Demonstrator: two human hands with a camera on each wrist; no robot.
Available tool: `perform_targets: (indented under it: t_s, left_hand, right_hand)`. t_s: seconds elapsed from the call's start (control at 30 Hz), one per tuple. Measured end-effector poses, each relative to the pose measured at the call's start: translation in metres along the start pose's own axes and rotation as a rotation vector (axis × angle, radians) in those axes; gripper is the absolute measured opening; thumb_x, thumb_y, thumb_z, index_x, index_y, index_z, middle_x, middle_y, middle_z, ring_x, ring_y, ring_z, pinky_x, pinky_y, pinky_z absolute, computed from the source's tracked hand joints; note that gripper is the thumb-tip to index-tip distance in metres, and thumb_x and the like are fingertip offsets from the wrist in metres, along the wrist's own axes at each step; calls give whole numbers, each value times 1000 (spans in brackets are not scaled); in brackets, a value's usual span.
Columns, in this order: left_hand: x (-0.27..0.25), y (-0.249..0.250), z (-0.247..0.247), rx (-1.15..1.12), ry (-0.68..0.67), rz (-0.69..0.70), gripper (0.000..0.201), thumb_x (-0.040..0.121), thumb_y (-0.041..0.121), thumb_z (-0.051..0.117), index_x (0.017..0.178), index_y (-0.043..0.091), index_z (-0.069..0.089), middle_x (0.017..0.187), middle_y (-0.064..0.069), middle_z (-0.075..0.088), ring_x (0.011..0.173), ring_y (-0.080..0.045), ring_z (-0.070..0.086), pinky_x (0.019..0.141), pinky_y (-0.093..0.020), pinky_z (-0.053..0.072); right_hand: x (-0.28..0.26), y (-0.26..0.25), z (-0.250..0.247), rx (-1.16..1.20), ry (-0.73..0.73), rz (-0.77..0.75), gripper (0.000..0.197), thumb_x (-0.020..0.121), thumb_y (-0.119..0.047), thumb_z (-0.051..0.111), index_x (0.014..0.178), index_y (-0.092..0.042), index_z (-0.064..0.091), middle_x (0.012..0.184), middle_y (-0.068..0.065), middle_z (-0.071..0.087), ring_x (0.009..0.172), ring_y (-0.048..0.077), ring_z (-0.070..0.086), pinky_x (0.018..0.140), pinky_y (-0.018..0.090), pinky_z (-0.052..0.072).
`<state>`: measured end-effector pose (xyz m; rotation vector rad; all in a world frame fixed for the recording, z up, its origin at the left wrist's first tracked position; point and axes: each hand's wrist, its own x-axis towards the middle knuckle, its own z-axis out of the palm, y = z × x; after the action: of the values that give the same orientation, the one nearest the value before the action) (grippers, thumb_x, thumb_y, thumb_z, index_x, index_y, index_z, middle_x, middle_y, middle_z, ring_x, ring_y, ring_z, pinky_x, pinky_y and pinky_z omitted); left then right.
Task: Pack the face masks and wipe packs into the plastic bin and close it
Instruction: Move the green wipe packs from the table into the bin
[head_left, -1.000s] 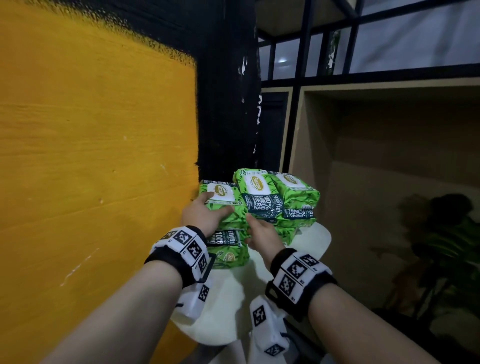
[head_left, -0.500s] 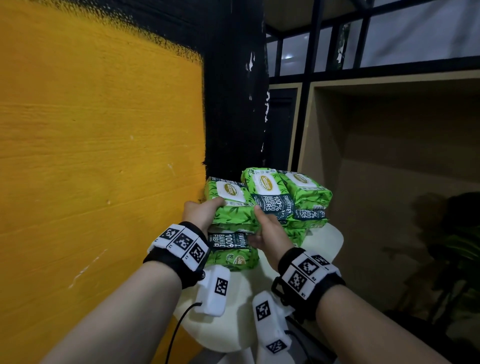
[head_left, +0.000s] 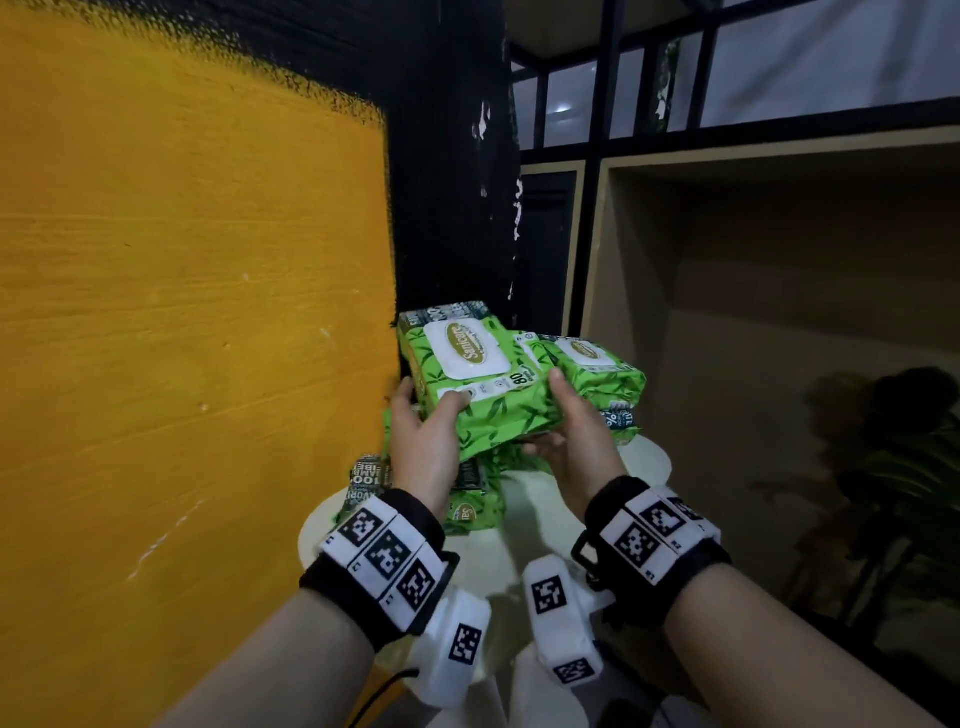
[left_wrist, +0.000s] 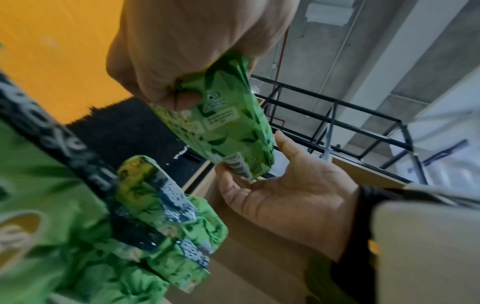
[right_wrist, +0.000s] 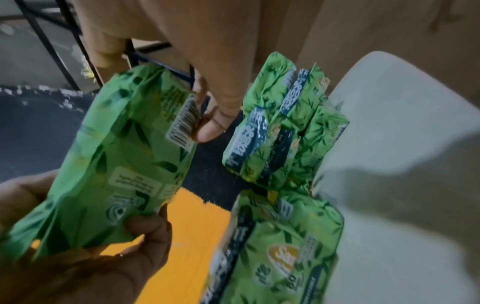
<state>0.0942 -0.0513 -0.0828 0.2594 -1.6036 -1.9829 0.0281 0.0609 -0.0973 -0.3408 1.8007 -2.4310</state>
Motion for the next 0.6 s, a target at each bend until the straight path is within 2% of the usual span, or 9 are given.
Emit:
perform_targets:
  t_s: [0.07, 0.1, 0.17, 0.23, 0.3, 0.37, 0.5, 0.53, 0.6]
  left_hand:
    - [-12, 1, 14, -21, -68, 8, 65, 91, 10, 56, 148, 18, 24, 135, -6, 52, 96, -10, 60, 65, -8, 51]
    - [-19, 3, 21, -30, -108, 2, 64, 91, 9, 56, 147, 19, 26, 134, -8, 54, 97, -13, 62, 61, -10, 54]
    - [-32, 3, 39, -25, -187, 10, 63, 89, 6, 57, 145, 19, 31, 133, -9, 55, 108, -20, 61, 72, -18, 57]
    - [-44, -2, 60, 10, -267, 46, 68, 85, 7, 62, 145, 19, 32, 132, -1, 53, 115, -17, 56, 89, -29, 54]
    - [-55, -12, 81, 69, -347, 68, 75, 81, 12, 66, 146, 19, 30, 127, 7, 50, 116, -10, 52, 97, -34, 49]
    - [-67, -29, 101, 113, -440, 47, 75, 80, 11, 69, 145, 17, 32, 120, 5, 53, 113, -14, 55, 100, -39, 49]
    - [-92, -84, 138, 295, -655, -60, 82, 68, 27, 76, 140, 16, 40, 133, -7, 56, 118, -24, 58, 102, -41, 48]
    - [-97, -105, 147, 345, -720, -104, 85, 64, 34, 77, 139, 17, 41, 132, -9, 57, 115, -26, 60, 101, -42, 48]
    - [-108, -148, 161, 487, -852, -169, 83, 65, 43, 77, 138, 17, 44, 128, -7, 58, 112, -26, 62, 102, -40, 48]
  right_hand:
    - [-4, -11, -17, 50, -25, -4, 54, 78, -56, 59, 119, -20, 60, 124, 10, 62, 92, 25, 66, 83, 40, 54]
    - [-7, -18, -27, 71, -29, -4, 52, 80, -52, 59, 121, -20, 61, 123, 10, 64, 101, 29, 65, 89, 44, 53]
    - [-17, -32, -50, 110, -39, 15, 47, 81, -40, 62, 121, -15, 61, 118, 14, 67, 106, 32, 64, 94, 49, 50]
    - [-30, -41, -78, 106, -37, 46, 52, 74, -29, 70, 120, -5, 61, 117, 21, 66, 107, 36, 64, 97, 51, 48]
    - [-45, -44, -110, 73, -6, 43, 51, 73, -23, 70, 116, 2, 61, 109, 25, 67, 93, 34, 69, 83, 42, 57]
    - [-62, -39, -146, 63, 72, 40, 44, 76, -22, 65, 112, 4, 63, 93, 20, 72, 74, 27, 72, 63, 31, 59]
    - [-95, -5, -224, 26, 262, 108, 76, 50, -32, 83, 113, 5, 62, 98, 21, 72, 79, 29, 72, 64, 33, 58]
    - [-104, 6, -244, 14, 305, 145, 76, 48, -30, 84, 112, 4, 62, 94, 19, 73, 78, 28, 73, 62, 32, 58]
    - [-125, 30, -283, -23, 421, 224, 57, 62, -23, 78, 110, 5, 63, 82, 12, 75, 71, 24, 72, 62, 35, 60]
